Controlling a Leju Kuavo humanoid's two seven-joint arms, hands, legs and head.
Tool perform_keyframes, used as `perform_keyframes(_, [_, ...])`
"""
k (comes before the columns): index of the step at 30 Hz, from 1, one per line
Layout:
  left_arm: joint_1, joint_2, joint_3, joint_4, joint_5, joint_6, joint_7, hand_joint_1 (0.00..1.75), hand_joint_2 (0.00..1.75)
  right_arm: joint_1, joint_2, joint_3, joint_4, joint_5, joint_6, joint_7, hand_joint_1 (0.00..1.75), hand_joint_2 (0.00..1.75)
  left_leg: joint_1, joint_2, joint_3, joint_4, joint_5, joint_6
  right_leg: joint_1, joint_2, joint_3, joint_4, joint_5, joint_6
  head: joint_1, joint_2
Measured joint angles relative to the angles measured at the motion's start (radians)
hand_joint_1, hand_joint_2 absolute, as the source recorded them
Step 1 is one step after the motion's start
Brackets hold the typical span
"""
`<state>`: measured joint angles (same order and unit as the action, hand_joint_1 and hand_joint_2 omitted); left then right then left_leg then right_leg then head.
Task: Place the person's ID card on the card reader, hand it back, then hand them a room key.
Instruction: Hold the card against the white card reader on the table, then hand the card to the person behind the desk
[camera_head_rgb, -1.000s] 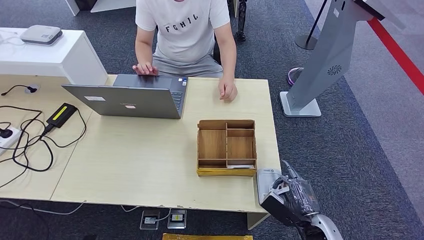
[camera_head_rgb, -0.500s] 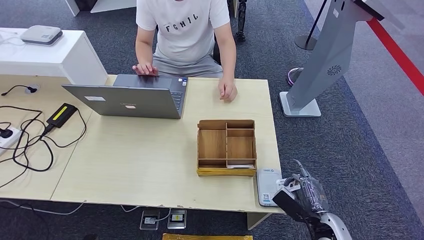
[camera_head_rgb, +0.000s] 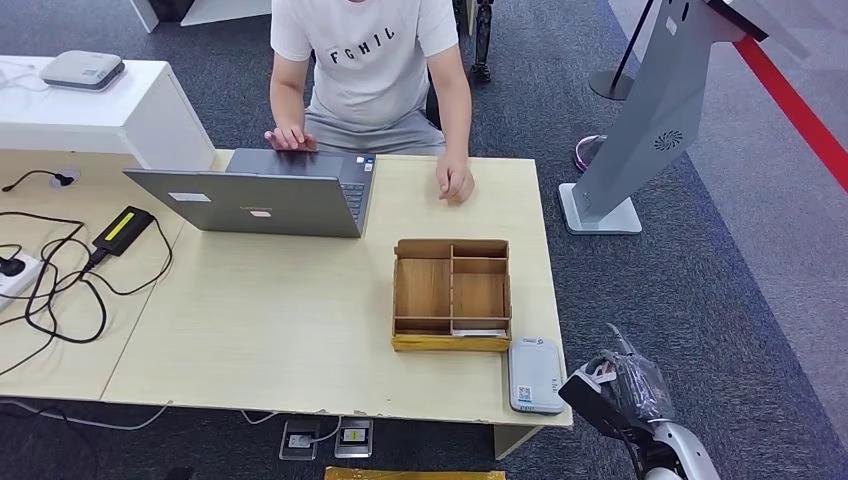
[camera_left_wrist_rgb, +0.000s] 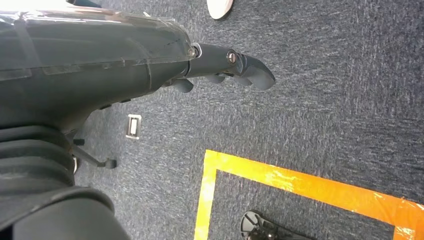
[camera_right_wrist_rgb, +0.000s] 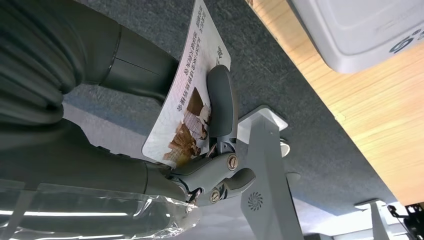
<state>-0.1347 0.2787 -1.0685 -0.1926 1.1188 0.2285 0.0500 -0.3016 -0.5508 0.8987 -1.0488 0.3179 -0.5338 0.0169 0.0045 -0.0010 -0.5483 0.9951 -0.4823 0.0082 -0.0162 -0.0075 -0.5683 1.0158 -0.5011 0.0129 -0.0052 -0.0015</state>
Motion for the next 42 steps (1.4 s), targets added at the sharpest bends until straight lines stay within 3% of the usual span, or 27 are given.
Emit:
perform_keyframes(9, [0.0,0.0,0.0,0.0,0.0,0.0,-0.001,0.0,0.0,-0.072,-0.016,-0.027,-0.027,0.136,0.08,0.059,1.75,1.75,0.0,0.0,-0.001,0.0,0.0,0.0,0.0,0.0,0.0,0.0,0.0,0.0,0.0,0.0])
perform_keyframes(17, [-0.001,0.002,0.0,0.0,-0.006,-0.002,-0.002,0.0,0.0,-0.223,-0.039,-0.047,-0.144,0.244,0.212,0.123,1.75,1.75,0.0,0.0,0.0,0.0,0.0,0.0,0.0,0.001,0.0,0.0,0.001,0.0,0.0,0.0])
perform_keyframes(25, [-0.004,0.007,-0.003,0.0,-0.032,-0.018,-0.012,0.0,0.0,-0.374,-0.027,-0.035,-0.197,0.284,0.289,0.149,1.75,1.75,0.0,0.0,-0.001,0.0,0.001,0.0,0.0,0.001,-0.001,0.001,0.001,0.0,0.0,0.0])
perform_keyframes(32, [-0.006,0.007,-0.008,0.0,-0.046,-0.017,-0.015,0.0,0.0,-0.477,0.047,-0.018,-0.201,0.296,0.364,0.168,1.75,1.75,0.001,0.0,-0.002,0.0,0.001,0.0,0.0,0.0,-0.001,0.002,0.001,0.0,0.0,0.0])
perform_keyframes(42, [-0.011,0.0,-0.022,0.0,-0.041,-0.01,-0.006,0.0,0.0,-0.561,0.235,0.002,-0.108,0.401,0.412,0.119,1.75,1.75,0.001,0.0,-0.002,0.0,0.001,0.0,0.001,0.0,-0.001,0.002,0.0,0.0,0.0,0.0])
